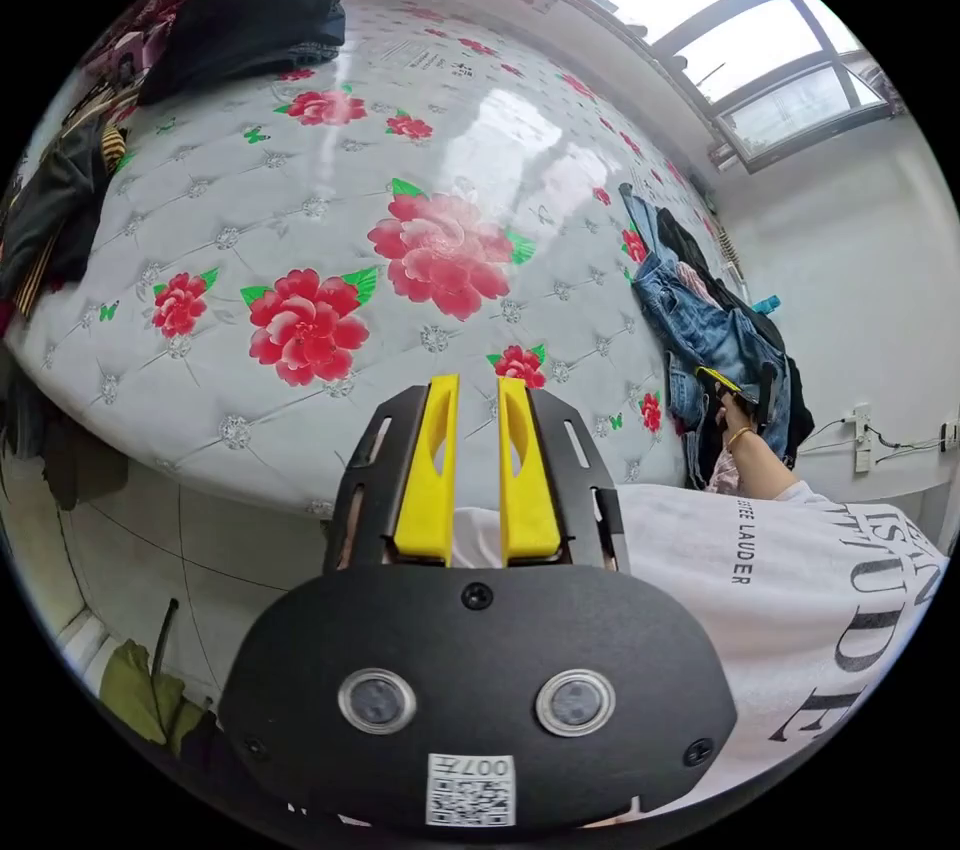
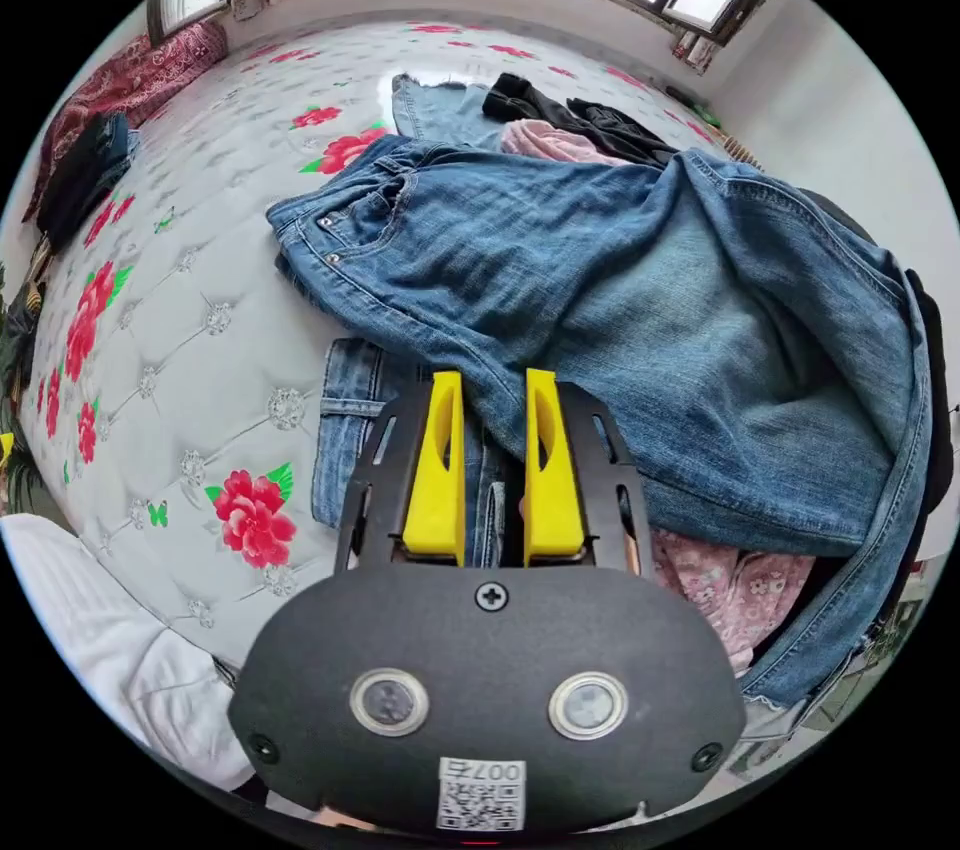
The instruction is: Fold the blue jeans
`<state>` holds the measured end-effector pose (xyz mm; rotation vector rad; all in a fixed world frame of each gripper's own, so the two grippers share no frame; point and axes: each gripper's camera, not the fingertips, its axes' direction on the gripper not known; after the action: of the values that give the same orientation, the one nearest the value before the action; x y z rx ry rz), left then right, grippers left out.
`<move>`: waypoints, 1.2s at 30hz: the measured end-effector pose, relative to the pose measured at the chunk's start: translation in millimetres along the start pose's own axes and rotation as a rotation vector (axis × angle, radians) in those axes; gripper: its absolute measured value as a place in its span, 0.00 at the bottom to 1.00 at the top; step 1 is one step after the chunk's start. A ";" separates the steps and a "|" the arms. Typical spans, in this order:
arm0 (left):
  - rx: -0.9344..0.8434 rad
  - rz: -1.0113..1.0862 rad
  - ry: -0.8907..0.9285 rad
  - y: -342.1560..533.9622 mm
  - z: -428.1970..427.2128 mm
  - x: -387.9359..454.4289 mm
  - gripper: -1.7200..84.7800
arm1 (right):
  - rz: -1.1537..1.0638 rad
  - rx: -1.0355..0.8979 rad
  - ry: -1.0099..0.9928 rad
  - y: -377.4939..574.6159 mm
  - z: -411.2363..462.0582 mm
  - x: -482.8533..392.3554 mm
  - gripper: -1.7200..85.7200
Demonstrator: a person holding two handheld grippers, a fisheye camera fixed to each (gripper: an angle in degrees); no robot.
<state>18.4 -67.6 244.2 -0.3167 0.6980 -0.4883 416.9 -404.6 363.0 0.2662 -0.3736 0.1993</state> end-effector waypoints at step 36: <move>0.047 0.281 -0.174 -1.3 -62.9 -108.1 0.22 | -0.305 -0.087 -0.436 283.6 -173.3 -276.9 0.14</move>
<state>-96.2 -19.0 256.8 -0.2098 0.5499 -0.2064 153.9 -125.3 163.1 0.2764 -0.7645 -0.1797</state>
